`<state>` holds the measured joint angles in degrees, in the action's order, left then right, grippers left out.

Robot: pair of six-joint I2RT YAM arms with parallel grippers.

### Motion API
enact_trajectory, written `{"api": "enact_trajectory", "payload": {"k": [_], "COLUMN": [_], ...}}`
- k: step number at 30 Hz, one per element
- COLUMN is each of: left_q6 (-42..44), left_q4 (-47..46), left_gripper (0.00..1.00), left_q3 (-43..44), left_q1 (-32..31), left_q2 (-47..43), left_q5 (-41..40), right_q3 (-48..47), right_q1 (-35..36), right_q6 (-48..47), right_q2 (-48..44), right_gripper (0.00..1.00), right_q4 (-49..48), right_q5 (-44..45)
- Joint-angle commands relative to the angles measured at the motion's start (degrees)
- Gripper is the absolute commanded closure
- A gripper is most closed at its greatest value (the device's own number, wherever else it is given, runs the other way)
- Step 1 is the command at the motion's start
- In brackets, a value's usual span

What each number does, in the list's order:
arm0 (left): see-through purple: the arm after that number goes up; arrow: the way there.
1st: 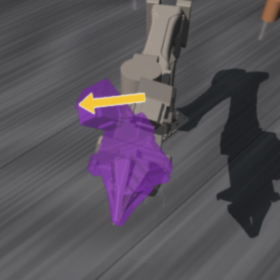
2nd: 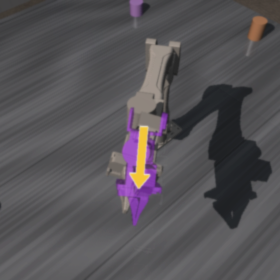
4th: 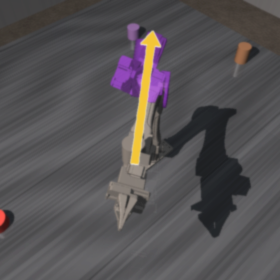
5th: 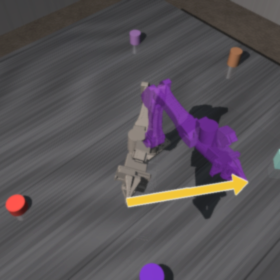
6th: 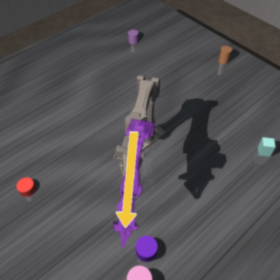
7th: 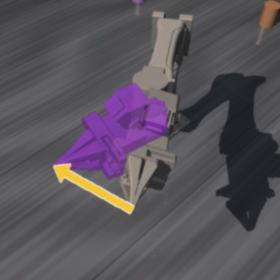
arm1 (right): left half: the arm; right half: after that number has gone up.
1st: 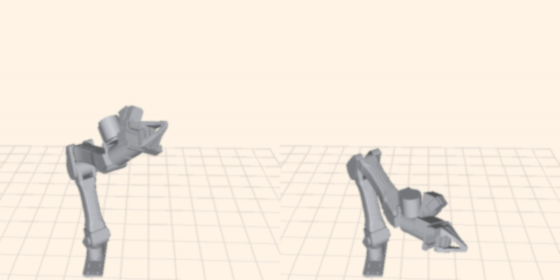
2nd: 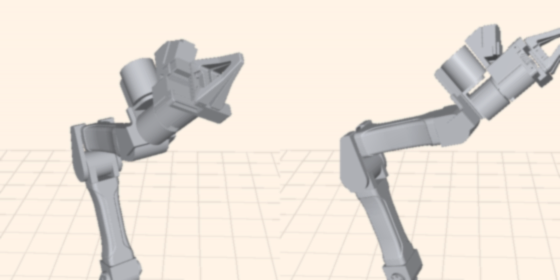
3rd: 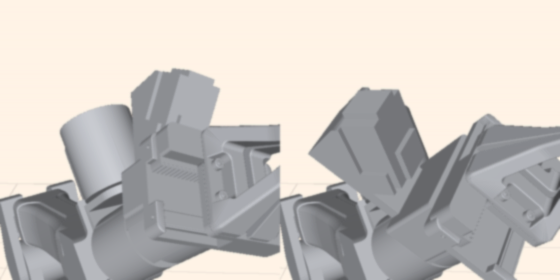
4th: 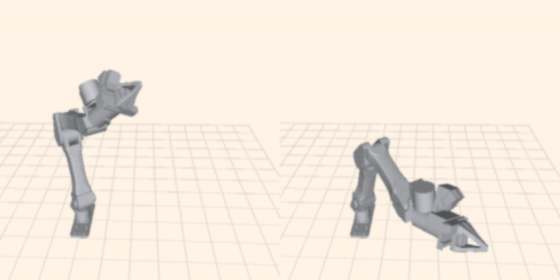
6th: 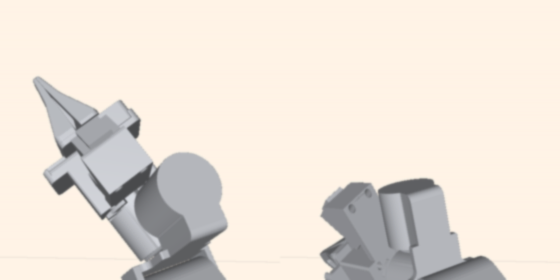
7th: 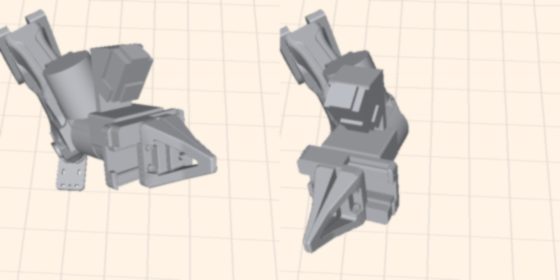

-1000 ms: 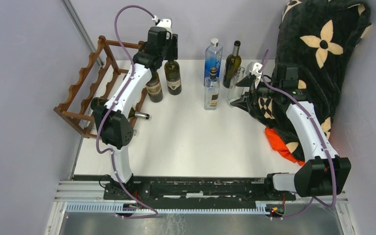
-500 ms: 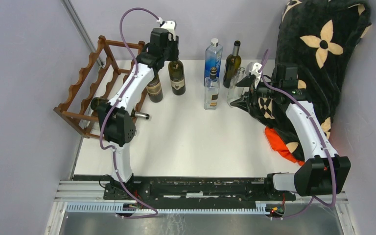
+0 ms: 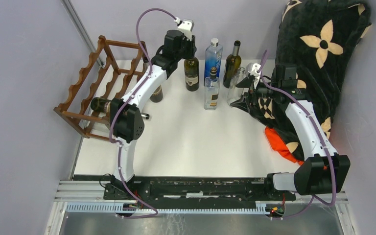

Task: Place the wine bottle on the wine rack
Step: Move the wine bottle to the center of the board.

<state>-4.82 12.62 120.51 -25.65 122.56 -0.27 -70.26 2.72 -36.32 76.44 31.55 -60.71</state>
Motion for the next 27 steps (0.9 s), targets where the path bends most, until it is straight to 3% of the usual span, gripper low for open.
{"api": "enact_trajectory", "payload": {"k": [1,3,7,14,23,27], "left_q6": [1.2,0.7,0.21,-0.3,-2.65,-2.74], "left_q4": [-4.31,-4.74,-4.64,-4.51,-3.22,-3.31], "left_gripper": [0.78,0.74,0.54,0.29,0.24,0.19], "left_q3": [2.88,2.96,2.89,2.97,2.19,-3.63], "left_q1": [-0.81,-0.89,-1.15,-1.23,-1.25,-1.21], "left_q2": [0.6,0.8,0.71,-1.42,-10.12,-18.24], "left_q5": [1.95,2.52,2.73,0.86,0.45,0.62], "right_q3": [-2.6,-2.87,-3.34,-3.48,-3.94,-3.38], "right_q1": [-0.17,-0.17,-0.17,-0.17,-0.17,-0.17], "right_q6": [-1.4,-1.36,-0.98,-0.22,0.47,0.5], "right_q2": [0.01,0.2,0.56,0.59,-0.16,-1.19], "right_gripper": [0.02,0.02,0.02,0.02,0.02,0.02], "right_q4": [0.33,0.26,0.09,-0.43,-0.95,-1.18], "right_q5": [-0.11,-0.24,-0.46,-0.98,-1.29,-1.6]}}
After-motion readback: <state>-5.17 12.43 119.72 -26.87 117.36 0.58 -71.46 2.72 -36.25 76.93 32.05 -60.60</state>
